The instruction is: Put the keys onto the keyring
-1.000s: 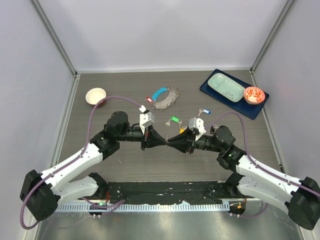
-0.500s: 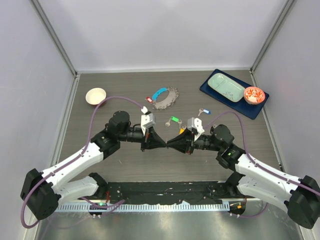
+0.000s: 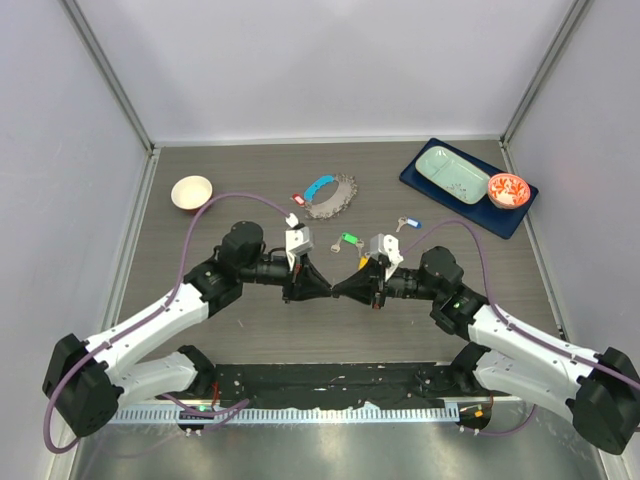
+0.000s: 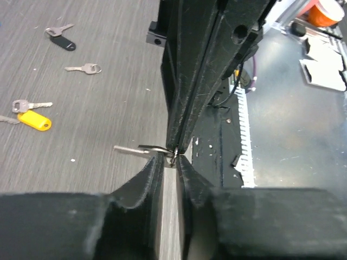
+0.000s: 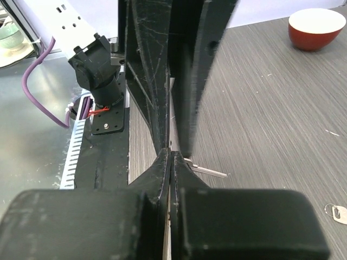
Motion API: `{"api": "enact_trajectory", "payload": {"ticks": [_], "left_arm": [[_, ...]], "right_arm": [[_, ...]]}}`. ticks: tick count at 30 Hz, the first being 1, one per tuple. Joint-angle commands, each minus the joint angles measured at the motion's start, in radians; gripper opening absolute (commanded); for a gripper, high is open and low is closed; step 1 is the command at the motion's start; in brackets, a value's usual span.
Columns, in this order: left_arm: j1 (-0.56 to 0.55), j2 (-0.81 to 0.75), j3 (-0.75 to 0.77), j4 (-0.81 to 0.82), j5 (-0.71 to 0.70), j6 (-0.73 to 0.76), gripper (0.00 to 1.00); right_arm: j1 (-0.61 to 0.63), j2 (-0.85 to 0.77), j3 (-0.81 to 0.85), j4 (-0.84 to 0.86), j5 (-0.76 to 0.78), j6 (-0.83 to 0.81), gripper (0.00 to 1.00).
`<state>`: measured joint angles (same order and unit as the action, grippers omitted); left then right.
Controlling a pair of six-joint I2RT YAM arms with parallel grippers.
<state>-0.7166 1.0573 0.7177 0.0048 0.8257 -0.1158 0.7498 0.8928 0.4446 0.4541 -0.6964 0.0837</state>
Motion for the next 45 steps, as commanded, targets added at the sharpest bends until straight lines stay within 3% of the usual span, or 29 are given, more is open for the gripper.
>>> {"api": "enact_trajectory", "payload": {"ticks": [1, 2, 8, 12, 18, 22, 27, 38, 45], "left_arm": [[-0.007, -0.037, 0.042, -0.015, -0.142, 0.016, 0.32], [-0.007, -0.046, 0.042, -0.049, -0.172, 0.016, 0.43], [-0.007, -0.154, 0.051, -0.173, -0.486, -0.034, 0.70], [-0.007, -0.241, 0.083, -0.294, -0.693, -0.091, 0.78], [-0.007, -0.390, 0.124, -0.492, -0.953, -0.140, 0.81], [-0.007, -0.479, 0.135, -0.607, -0.994, -0.124, 0.81], [-0.007, -0.586, 0.071, -0.612, -1.059, -0.097, 0.82], [-0.006, -0.652, 0.039, -0.624, -1.094, -0.091, 0.82], [-0.003, -0.654, 0.034, -0.623, -1.088, -0.090, 0.82]], "right_arm": [[0.006, -0.008, 0.046, -0.023, 0.038, -0.007, 0.01], [0.006, -0.012, 0.046, -0.046, 0.047, -0.006, 0.01], [0.006, -0.069, 0.063, -0.254, 0.139, 0.010, 0.01], [0.006, -0.097, 0.085, -0.425, 0.233, 0.040, 0.01], [0.006, -0.006, 0.109, -0.609, 0.403, 0.063, 0.01], [0.006, 0.086, 0.126, -0.627, 0.486, 0.073, 0.01], [0.006, 0.245, 0.181, -0.631, 0.551, 0.028, 0.01], [0.008, 0.572, 0.253, -0.349, 0.538, -0.036, 0.01], [0.022, 0.609, 0.184, -0.181, 0.549, -0.076, 0.01]]}}
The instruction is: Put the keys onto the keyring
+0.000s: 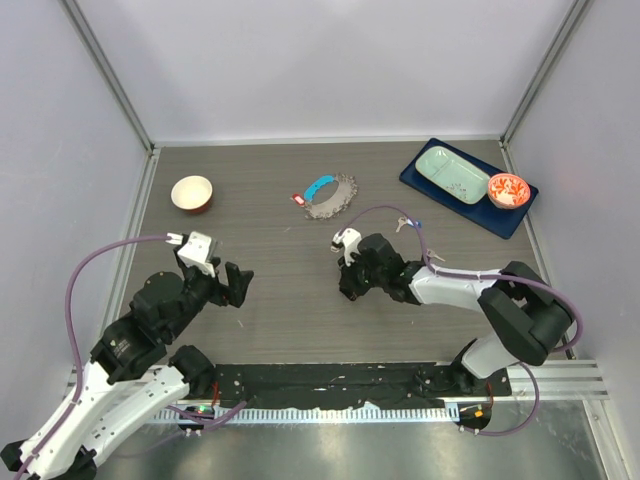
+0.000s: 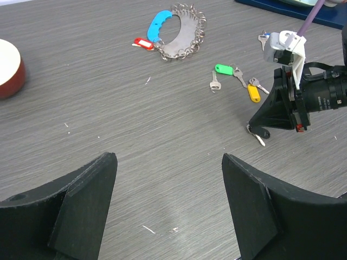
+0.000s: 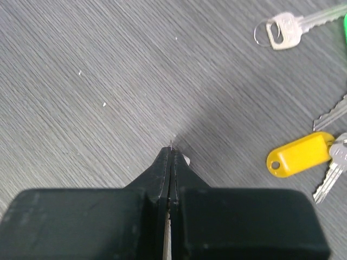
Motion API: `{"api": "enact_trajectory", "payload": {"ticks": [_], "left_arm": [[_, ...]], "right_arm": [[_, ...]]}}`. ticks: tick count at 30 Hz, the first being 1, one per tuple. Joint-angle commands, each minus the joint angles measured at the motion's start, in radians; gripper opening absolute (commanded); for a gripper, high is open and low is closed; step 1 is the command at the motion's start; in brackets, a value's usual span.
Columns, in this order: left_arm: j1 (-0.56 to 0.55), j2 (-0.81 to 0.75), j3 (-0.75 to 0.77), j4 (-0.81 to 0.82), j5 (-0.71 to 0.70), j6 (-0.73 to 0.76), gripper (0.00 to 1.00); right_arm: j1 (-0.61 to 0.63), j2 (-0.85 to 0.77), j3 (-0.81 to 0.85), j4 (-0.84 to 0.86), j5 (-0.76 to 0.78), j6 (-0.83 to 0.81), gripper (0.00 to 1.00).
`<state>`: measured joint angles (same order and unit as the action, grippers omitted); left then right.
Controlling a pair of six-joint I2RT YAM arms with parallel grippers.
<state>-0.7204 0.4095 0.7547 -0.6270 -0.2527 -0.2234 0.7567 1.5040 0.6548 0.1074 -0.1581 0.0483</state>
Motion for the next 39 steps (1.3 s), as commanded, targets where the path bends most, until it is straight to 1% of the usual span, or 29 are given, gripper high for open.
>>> {"api": "enact_trajectory", "payload": {"ticks": [1, 4, 9, 12, 15, 16, 17, 18, 20, 21, 23, 24, 26, 27, 30, 32, 34, 35, 39], "left_arm": [[0.002, -0.008, -0.003, 0.009, -0.007, 0.016, 0.82], [0.009, -0.006, -0.006, 0.010, -0.002, 0.016, 0.82], [0.021, 0.000, -0.008, 0.015, 0.020, 0.016, 0.82], [0.030, -0.001, -0.011, 0.018, 0.024, 0.018, 0.82], [0.038, -0.009, -0.015, 0.023, 0.027, 0.015, 0.83], [0.041, -0.012, -0.017, 0.024, 0.029, 0.016, 0.83], [0.044, -0.012, -0.018, 0.026, 0.030, 0.016, 0.84], [0.047, -0.012, -0.020, 0.027, 0.035, 0.015, 0.84], [0.053, -0.012, -0.020, 0.029, 0.036, 0.016, 0.84], [0.055, -0.012, -0.020, 0.029, 0.043, 0.016, 0.84], [0.062, -0.012, -0.022, 0.030, 0.047, 0.016, 0.84], [0.064, -0.012, -0.022, 0.032, 0.053, 0.016, 0.84], [0.075, -0.012, -0.023, 0.036, 0.059, 0.015, 0.85], [0.076, -0.015, -0.023, 0.036, 0.062, 0.015, 0.85], [0.093, -0.020, -0.028, 0.046, 0.078, 0.012, 0.85], [0.105, -0.023, -0.031, 0.053, 0.089, 0.010, 0.86], [0.119, -0.029, -0.037, 0.059, 0.096, 0.006, 0.86], [0.124, -0.029, -0.038, 0.064, 0.096, 0.001, 0.86], [0.145, -0.032, -0.046, 0.066, 0.096, -0.008, 0.86]], "right_arm": [[0.016, -0.001, -0.032, 0.184, 0.012, -0.045, 0.01], [0.024, 0.007, -0.047, 0.195, 0.035, -0.083, 0.01], [0.036, 0.045, -0.040, 0.192, 0.035, -0.090, 0.01], [0.049, 0.056, -0.038, 0.190, 0.043, -0.091, 0.03], [0.055, 0.052, -0.041, 0.189, 0.046, -0.093, 0.09], [0.058, 0.044, -0.043, 0.189, 0.046, -0.093, 0.13], [0.058, 0.041, -0.044, 0.189, 0.048, -0.093, 0.16], [0.058, 0.038, -0.046, 0.190, 0.048, -0.094, 0.21], [0.059, 0.018, -0.044, 0.189, 0.048, -0.091, 0.27], [0.061, 0.009, -0.041, 0.189, 0.048, -0.087, 0.34], [0.059, -0.022, -0.034, 0.186, 0.051, -0.079, 0.44], [0.058, -0.030, -0.017, 0.175, 0.054, -0.077, 0.53], [0.059, -0.047, 0.026, 0.161, 0.066, -0.074, 0.59], [0.058, -0.045, 0.045, 0.141, 0.078, -0.074, 0.65], [0.043, -0.015, 0.126, 0.111, 0.140, -0.080, 0.71], [0.012, 0.018, 0.198, 0.106, 0.155, -0.074, 0.71], [-0.025, 0.085, 0.245, 0.113, 0.158, -0.065, 0.72], [-0.039, 0.111, 0.288, 0.121, 0.188, -0.055, 0.72], [-0.083, 0.232, 0.403, 0.164, 0.174, -0.076, 0.73]]}}
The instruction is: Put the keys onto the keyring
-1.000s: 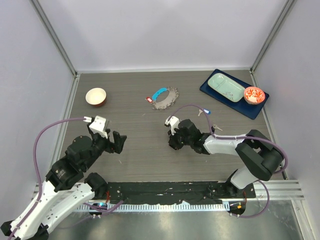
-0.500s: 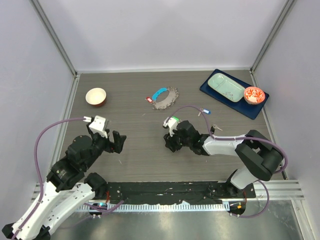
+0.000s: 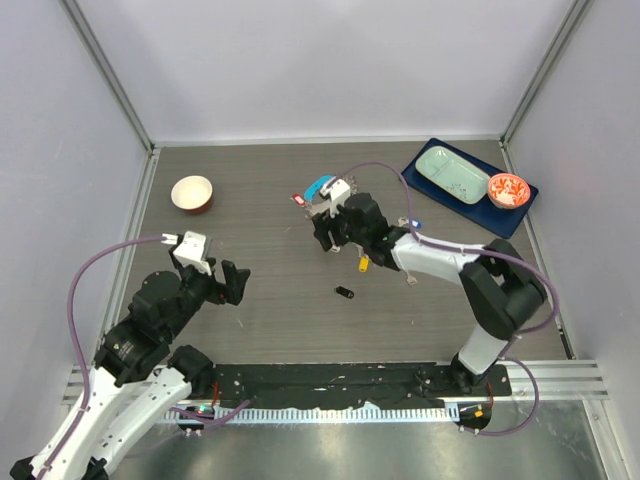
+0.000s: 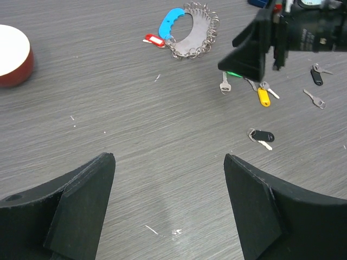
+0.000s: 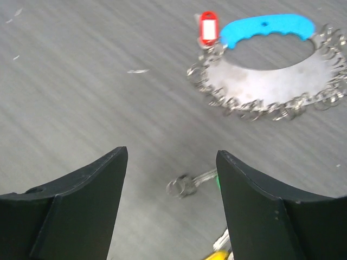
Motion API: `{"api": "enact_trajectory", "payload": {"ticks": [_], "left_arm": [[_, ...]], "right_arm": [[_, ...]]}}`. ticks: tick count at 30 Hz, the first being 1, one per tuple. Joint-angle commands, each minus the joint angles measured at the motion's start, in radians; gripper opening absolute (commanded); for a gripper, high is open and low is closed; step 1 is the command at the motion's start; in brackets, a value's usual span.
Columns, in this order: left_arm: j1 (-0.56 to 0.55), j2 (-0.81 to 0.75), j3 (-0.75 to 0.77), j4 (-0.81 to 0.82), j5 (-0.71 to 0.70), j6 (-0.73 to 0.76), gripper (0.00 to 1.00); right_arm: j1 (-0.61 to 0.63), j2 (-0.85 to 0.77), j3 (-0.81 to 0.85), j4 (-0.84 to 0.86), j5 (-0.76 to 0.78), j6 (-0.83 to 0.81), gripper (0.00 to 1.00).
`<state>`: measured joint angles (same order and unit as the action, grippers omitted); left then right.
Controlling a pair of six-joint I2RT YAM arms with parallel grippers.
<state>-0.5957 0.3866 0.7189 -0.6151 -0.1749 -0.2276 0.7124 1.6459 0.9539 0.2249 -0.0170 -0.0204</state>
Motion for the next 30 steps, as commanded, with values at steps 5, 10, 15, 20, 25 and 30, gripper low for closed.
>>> {"api": "enact_trajectory", "payload": {"ticks": [5, 10, 15, 20, 25, 30], "left_arm": [[0.037, -0.011, -0.015, 0.057, 0.028, -0.006, 0.86], [0.073, -0.012, -0.022, 0.071, 0.069, -0.004, 0.86], [0.114, -0.009, -0.027, 0.081, 0.117, -0.003, 0.86], [0.143, -0.008, -0.035, 0.092, 0.156, -0.001, 0.86], [0.168, 0.001, -0.036, 0.097, 0.170, -0.003, 0.86], [0.197, -0.002, -0.039, 0.104, 0.210, -0.004, 0.85]], "right_arm": [[-0.083, 0.268, 0.247, 0.082, -0.008, -0.039, 0.74], [-0.113, 0.379, 0.324, 0.100, 0.011, -0.032, 0.70], [-0.122, 0.468, 0.387, 0.085, 0.014, -0.006, 0.60], [-0.128, 0.511, 0.417, 0.077, 0.014, 0.000, 0.40], [-0.128, 0.502, 0.416, 0.060, -0.017, -0.036, 0.06], [-0.110, 0.427, 0.359, 0.041, -0.228, -0.114, 0.01]]}}
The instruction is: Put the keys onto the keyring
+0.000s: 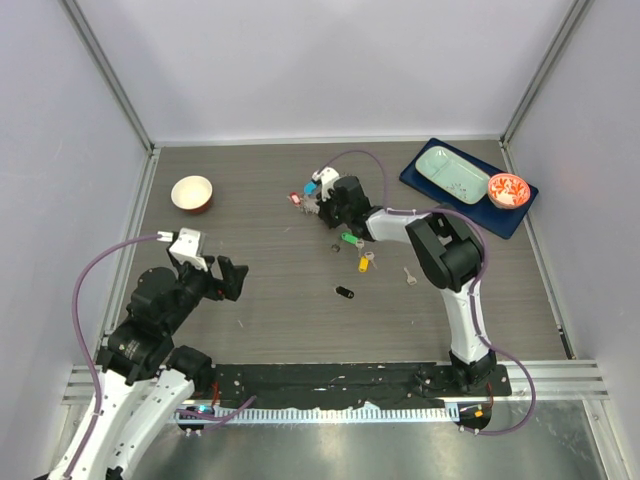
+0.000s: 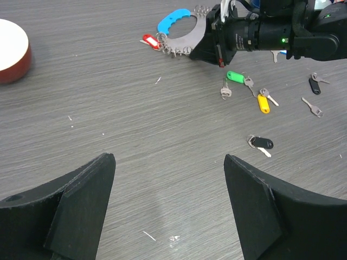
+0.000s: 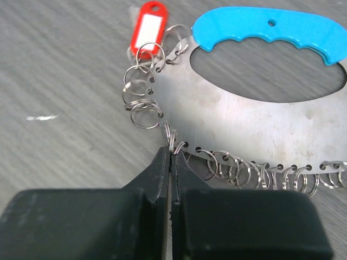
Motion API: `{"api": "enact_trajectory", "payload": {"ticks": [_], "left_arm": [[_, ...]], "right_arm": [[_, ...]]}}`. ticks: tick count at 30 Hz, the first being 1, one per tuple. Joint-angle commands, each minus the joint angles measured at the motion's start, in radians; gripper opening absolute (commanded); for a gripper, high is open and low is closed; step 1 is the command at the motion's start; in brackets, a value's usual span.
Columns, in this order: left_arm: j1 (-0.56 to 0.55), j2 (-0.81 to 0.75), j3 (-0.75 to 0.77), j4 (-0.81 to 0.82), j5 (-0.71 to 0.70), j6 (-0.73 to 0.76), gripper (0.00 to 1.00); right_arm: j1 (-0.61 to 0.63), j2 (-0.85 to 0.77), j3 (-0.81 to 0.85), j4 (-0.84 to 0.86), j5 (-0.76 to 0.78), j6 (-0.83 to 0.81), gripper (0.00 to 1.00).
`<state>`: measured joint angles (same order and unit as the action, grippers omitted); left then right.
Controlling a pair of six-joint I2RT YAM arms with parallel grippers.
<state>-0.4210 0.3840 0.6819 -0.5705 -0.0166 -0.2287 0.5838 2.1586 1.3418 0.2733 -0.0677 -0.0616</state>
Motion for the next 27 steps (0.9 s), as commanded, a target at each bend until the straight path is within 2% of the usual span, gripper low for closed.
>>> {"api": "enact_trajectory", "payload": {"ticks": [1, 7, 15, 17, 19, 21, 22, 27], "left_arm": [[0.028, -0.003, -0.002, 0.064, 0.055, -0.003, 0.85], [0.060, -0.025, -0.013, 0.081, 0.064, -0.011, 0.86], [0.074, -0.060, -0.027, 0.093, 0.040, -0.017, 0.85], [0.074, -0.062, -0.030, 0.092, 0.032, -0.017, 0.85], [0.074, -0.062, -0.033, 0.090, 0.027, -0.018, 0.85], [0.074, -0.063, -0.033, 0.090, 0.026, -0.021, 0.85], [0.074, -0.059, -0.033, 0.090, 0.026, -0.021, 0.85], [0.076, -0.047, -0.033, 0.087, 0.026, -0.020, 0.85]], "right_arm": [[0.030, -0.104, -0.044, -0.013, -0.213, -0.090, 0.01], [0.149, -0.238, -0.179, -0.109, -0.444, -0.252, 0.01], [0.321, -0.295, -0.217, -0.365, -0.494, -0.432, 0.01], [0.335, -0.309, -0.246, -0.370, -0.488, -0.431, 0.09], [0.340, -0.333, -0.260, -0.370, -0.453, -0.409, 0.27], [0.343, -0.358, -0.268, -0.362, -0.442, -0.354, 0.37], [0.344, -0.400, -0.289, -0.332, -0.442, -0.336, 0.46], [0.346, -0.568, -0.426, -0.126, -0.354, -0.167, 0.51]]}}
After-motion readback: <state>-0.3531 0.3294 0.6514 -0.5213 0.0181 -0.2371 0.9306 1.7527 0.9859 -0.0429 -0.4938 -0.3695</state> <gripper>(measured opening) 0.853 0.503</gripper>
